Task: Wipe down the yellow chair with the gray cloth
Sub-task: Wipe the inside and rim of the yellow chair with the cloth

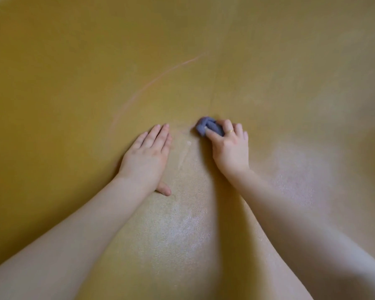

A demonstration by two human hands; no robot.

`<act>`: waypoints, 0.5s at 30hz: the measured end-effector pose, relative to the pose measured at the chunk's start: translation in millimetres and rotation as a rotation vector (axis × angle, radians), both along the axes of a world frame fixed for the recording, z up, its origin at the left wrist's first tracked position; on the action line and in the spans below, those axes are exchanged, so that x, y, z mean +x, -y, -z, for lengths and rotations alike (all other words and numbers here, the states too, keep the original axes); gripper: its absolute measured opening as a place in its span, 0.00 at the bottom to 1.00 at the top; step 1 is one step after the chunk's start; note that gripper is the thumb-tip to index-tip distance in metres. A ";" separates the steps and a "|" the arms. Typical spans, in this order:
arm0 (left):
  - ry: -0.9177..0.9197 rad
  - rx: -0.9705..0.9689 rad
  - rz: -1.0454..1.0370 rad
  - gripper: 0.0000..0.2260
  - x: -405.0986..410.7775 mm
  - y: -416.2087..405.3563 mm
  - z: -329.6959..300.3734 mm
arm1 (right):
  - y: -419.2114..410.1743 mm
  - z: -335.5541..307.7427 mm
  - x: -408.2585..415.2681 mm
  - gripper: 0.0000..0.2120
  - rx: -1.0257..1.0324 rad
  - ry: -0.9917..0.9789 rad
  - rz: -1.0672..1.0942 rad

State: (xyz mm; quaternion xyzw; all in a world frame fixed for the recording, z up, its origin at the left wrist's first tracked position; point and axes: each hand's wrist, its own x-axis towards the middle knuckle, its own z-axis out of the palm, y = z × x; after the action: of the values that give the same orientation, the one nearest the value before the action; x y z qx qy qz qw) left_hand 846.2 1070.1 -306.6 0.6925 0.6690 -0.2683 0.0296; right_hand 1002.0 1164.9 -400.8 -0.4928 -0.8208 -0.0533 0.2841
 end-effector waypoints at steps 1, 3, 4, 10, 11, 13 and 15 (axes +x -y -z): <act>0.000 -0.001 -0.002 0.59 0.2 -1.0 0.6 | -5.7 2.2 -4.1 0.15 0.001 -0.064 0.044; 0.009 -0.003 -0.009 0.59 0.9 -2.7 1.3 | -3.0 4.7 -9.6 0.14 -0.048 -0.228 0.083; 0.013 -0.001 -0.013 0.59 1.5 -3.2 1.3 | 4.0 4.1 -11.1 0.13 -0.090 -0.287 0.061; 0.003 0.017 -0.016 0.58 5.4 -2.1 0.3 | 61.6 17.1 -2.0 0.18 -0.024 0.026 -0.300; 0.002 0.016 -0.018 0.58 5.6 -2.2 -0.1 | 61.2 18.0 -1.1 0.18 -0.025 0.034 -0.321; 0.001 0.016 -0.020 0.58 5.1 -2.9 -0.1 | 47.2 18.1 0.6 0.18 0.001 0.050 -0.368; 0.005 0.012 -0.020 0.59 4.0 -4.0 1.1 | 21.2 14.8 1.8 0.20 0.044 0.070 -0.398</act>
State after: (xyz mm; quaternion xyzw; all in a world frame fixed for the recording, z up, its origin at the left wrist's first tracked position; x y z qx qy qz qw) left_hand 850.2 1074.1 -307.7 0.6867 0.6773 -0.2624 0.0296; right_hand 1003.9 1143.7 -415.6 -0.3122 -0.9100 -0.0309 0.2710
